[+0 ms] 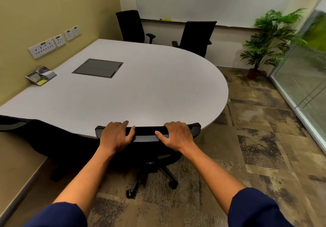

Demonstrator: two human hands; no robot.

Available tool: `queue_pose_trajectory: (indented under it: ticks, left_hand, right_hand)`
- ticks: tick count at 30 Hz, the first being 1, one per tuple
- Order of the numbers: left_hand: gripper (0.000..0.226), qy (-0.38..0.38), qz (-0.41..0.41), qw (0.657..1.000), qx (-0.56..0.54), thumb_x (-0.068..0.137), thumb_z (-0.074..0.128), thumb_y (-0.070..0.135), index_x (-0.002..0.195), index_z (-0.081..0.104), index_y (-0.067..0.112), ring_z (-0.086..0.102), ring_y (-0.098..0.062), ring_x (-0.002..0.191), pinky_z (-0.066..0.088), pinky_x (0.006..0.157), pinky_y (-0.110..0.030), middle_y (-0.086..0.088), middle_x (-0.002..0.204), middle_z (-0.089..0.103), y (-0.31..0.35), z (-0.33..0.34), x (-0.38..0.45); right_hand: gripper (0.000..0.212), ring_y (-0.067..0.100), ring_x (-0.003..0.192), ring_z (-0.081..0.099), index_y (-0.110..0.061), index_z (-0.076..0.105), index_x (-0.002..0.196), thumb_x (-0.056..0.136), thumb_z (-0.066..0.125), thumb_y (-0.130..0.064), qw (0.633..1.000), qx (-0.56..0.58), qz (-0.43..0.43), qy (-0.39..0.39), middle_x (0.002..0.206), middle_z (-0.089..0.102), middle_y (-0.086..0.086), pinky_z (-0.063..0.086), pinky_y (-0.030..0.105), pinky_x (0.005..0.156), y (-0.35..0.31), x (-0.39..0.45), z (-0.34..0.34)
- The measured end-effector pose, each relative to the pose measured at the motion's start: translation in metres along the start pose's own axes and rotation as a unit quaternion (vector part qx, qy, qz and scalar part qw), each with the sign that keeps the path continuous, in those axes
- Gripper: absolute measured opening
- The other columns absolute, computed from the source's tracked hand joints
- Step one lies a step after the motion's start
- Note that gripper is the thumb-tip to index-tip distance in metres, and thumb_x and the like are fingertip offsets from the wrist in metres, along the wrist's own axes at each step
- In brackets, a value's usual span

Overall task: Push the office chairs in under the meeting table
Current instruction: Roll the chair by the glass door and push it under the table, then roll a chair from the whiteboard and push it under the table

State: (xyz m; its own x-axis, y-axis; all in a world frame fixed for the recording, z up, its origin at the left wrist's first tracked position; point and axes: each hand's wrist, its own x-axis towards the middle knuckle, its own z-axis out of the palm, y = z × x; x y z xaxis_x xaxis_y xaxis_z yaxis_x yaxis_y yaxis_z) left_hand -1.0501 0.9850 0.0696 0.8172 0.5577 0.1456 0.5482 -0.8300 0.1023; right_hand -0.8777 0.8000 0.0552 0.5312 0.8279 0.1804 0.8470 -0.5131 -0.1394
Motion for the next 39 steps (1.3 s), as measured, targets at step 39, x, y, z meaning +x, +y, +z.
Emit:
queue_pose_trajectory:
  ticks: [39]
  left_hand:
    - [0.068, -0.014, 0.129, 0.963, -0.235, 0.096, 0.034, 0.068, 0.153, 0.034, 0.031, 0.028, -0.021, 0.149, 0.014, 0.114, -0.031, 0.001, 0.16, 0.036, 0.563, 0.056, 0.177]
  right_hand:
    - [0.087, 0.022, 0.138, 0.039, -0.013, 0.044, 0.145, 0.09, 0.022, -0.076, 0.963, 0.057, 0.22, 0.148, 0.149, 0.047, 0.006, 0.03, 0.042, 0.117, 0.557, -0.122, -0.158]
